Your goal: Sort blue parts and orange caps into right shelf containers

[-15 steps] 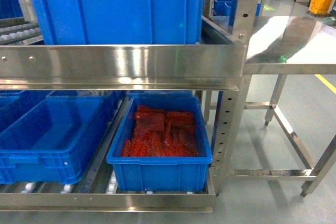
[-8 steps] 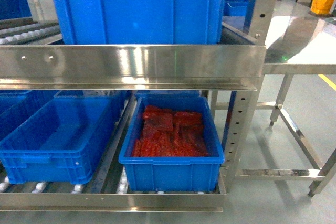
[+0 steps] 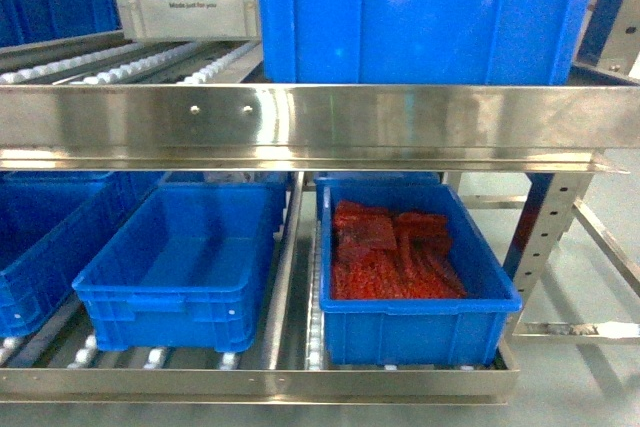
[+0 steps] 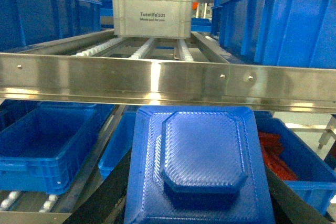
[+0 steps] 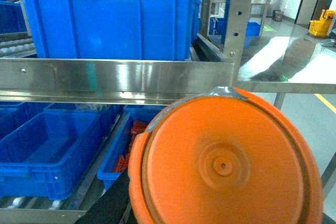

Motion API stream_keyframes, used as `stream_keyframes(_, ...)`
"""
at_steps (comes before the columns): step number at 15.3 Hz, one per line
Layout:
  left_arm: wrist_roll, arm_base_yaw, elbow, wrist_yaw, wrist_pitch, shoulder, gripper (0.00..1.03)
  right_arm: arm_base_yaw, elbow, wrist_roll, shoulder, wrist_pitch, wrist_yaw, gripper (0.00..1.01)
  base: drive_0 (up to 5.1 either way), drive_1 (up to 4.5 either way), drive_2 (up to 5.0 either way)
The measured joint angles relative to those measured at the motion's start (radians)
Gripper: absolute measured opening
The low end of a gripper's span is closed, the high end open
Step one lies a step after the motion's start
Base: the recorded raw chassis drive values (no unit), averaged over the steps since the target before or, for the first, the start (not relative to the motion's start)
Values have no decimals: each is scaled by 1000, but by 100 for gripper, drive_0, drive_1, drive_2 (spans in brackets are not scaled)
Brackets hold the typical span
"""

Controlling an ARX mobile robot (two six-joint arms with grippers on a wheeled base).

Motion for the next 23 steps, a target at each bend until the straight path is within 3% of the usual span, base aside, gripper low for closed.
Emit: stream_keyframes(23, 0, 0, 0, 0, 0, 0, 41, 0, 0, 0, 0, 0, 0, 43, -512, 233, 233)
